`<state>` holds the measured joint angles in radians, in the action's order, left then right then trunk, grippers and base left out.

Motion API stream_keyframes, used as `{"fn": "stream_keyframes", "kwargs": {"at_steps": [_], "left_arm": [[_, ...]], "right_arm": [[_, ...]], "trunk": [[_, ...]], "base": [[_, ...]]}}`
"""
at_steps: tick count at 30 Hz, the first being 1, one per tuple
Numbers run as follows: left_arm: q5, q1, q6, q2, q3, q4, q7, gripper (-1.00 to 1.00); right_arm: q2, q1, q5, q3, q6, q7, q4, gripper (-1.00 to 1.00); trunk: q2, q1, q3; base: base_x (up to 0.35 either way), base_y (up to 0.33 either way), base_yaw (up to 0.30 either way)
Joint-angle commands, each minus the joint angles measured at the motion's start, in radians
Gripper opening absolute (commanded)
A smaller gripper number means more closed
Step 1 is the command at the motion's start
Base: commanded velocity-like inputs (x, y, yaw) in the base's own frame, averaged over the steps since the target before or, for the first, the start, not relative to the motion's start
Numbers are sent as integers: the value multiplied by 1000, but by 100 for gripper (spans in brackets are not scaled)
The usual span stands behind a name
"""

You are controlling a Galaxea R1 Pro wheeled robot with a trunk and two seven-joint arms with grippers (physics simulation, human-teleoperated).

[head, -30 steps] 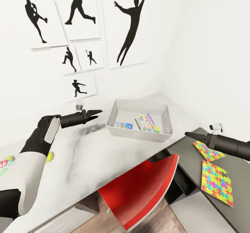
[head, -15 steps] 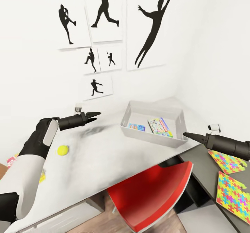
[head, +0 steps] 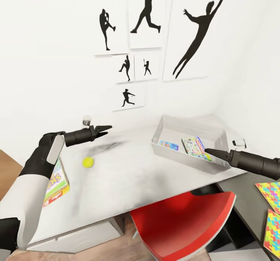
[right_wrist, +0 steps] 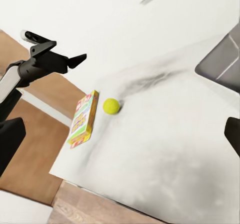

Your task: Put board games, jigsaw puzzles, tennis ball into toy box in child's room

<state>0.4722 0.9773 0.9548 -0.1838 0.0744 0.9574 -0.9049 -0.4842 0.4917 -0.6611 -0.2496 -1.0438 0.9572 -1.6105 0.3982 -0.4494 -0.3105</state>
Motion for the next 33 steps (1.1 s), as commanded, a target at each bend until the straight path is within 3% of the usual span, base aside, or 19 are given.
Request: {"fn": "stream_keyframes", "kwargs": {"at_steps": [1, 33], "left_arm": [[-1, -1, 4, 0, 1, 2, -4, 100], [-2, -12, 4, 0, 1, 13, -1, 100]], "right_arm": [[0, 1, 3, -1, -3, 5, 0, 100], [0, 1, 2, 0, -3, 3, 0, 100]], "trunk": [[2, -1, -1], [2, -1, 17]], "base": [[0, 0, 274], [0, 0, 275]]}}
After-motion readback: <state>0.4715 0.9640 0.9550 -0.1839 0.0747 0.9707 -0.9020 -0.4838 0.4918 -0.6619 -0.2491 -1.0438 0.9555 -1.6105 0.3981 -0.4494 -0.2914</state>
